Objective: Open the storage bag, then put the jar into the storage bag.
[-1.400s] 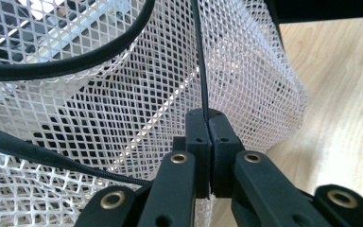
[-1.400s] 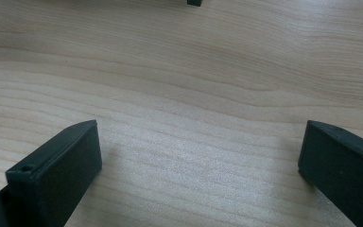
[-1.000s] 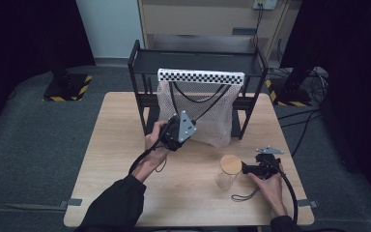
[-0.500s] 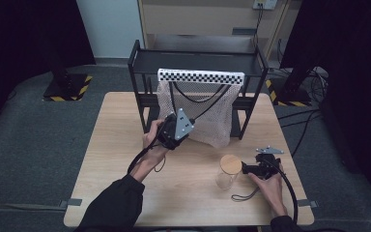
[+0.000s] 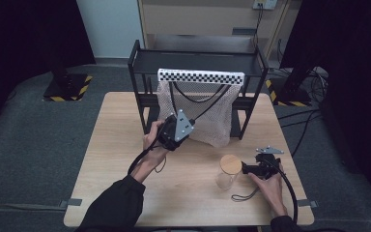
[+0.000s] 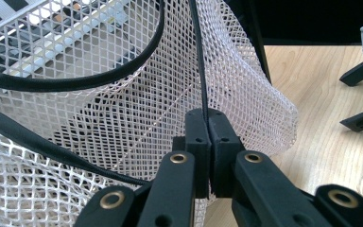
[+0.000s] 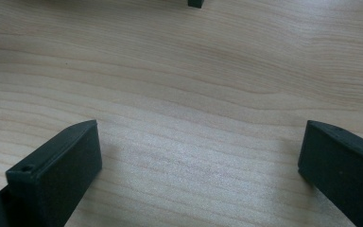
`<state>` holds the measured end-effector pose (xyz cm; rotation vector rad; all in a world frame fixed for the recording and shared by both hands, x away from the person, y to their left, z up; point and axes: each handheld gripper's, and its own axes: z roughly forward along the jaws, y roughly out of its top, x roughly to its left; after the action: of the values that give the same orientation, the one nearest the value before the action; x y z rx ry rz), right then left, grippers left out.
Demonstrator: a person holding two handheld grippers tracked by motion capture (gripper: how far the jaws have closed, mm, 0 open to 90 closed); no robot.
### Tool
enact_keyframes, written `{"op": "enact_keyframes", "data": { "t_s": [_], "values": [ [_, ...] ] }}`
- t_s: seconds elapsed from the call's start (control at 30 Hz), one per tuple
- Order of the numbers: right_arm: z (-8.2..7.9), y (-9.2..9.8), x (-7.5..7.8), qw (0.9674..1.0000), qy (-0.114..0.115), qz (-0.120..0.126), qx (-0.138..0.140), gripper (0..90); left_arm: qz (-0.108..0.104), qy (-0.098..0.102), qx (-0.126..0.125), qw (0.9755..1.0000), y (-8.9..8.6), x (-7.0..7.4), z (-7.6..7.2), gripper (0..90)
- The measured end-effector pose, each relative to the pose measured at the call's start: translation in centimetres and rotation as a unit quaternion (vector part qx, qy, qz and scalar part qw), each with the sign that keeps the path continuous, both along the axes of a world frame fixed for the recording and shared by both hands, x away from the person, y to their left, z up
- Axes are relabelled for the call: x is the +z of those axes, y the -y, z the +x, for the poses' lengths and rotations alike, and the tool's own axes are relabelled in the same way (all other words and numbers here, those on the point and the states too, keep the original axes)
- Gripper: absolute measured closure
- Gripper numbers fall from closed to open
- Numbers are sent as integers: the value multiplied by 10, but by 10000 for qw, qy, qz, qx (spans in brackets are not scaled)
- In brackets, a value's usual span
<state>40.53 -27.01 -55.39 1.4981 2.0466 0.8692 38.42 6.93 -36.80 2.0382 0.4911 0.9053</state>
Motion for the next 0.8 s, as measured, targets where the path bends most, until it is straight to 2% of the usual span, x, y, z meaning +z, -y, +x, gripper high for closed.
{"op": "enact_keyframes", "data": {
  "t_s": [0.13,0.43,0.57,0.8],
  "values": [
    [0,0,0,10000,-1,0,0,3,24,-10,-28,10000,1,0,-1,879],
    [0,0,1,10000,-23,13,3,6,-155,-89,-43,9998,-2,-3,2,878],
    [2,-1,3,9999,-129,-23,37,19,-227,-107,-39,9997,-4,-5,2,876],
    [1,0,3,9999,-97,-19,98,50,-321,-115,-12,9994,-7,-8,2,876]
  ]
}}
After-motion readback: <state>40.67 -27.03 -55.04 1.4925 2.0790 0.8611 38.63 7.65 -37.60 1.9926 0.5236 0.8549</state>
